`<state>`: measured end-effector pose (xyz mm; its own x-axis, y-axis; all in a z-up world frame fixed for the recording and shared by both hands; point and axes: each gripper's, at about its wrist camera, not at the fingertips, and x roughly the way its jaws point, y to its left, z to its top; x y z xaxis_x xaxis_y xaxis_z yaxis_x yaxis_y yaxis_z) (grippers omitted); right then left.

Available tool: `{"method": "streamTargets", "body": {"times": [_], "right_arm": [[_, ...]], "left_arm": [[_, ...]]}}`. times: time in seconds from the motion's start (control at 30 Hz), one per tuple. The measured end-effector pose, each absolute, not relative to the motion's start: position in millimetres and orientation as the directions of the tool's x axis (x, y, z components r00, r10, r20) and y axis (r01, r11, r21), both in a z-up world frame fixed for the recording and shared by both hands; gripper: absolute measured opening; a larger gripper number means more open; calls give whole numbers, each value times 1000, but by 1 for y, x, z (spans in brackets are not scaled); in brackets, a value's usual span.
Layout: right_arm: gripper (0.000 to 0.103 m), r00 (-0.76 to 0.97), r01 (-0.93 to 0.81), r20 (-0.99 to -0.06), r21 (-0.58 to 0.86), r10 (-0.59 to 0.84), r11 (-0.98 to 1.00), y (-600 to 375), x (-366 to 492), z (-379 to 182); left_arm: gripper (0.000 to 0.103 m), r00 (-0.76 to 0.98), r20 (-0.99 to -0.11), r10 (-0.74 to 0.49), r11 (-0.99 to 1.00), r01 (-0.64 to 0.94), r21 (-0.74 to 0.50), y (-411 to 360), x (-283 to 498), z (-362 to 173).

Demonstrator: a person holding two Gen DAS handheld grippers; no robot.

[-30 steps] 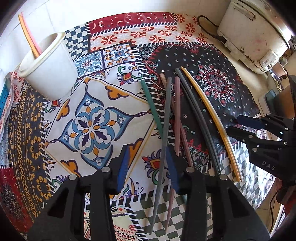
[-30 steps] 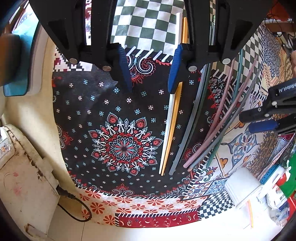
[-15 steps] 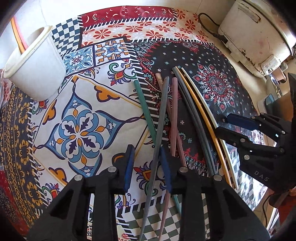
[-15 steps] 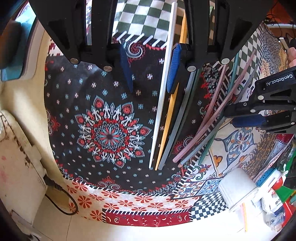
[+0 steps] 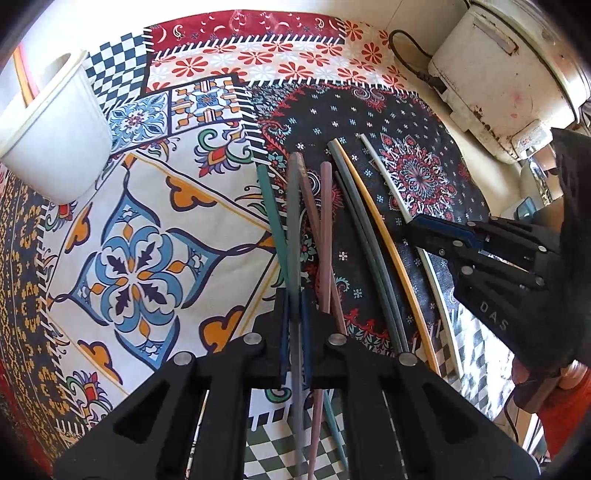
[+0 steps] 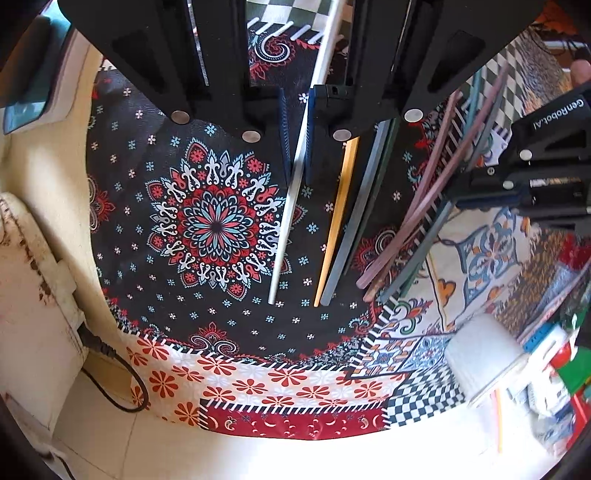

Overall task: Organize utensils
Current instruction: 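Grasp a dark grey chopstick with the left tool while the right tool grasps a white chopstick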

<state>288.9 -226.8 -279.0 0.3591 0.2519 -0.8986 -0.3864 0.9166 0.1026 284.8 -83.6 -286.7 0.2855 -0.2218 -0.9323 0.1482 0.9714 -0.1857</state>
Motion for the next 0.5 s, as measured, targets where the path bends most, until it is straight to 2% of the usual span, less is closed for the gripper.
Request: {"method": "streamTargets", "body": {"times": [0.17,0.5], "right_arm": [[6,319,-355,-900,179,298,918,-236,294,-280],[5,317,-394,-916,110,247,913,-237,291,-279]], "left_arm": [[5,318,-922,-219,975,117,-191,-61,274,-276],[5,299,-943,-144,989,28,-143,-20,266,-285]]}}
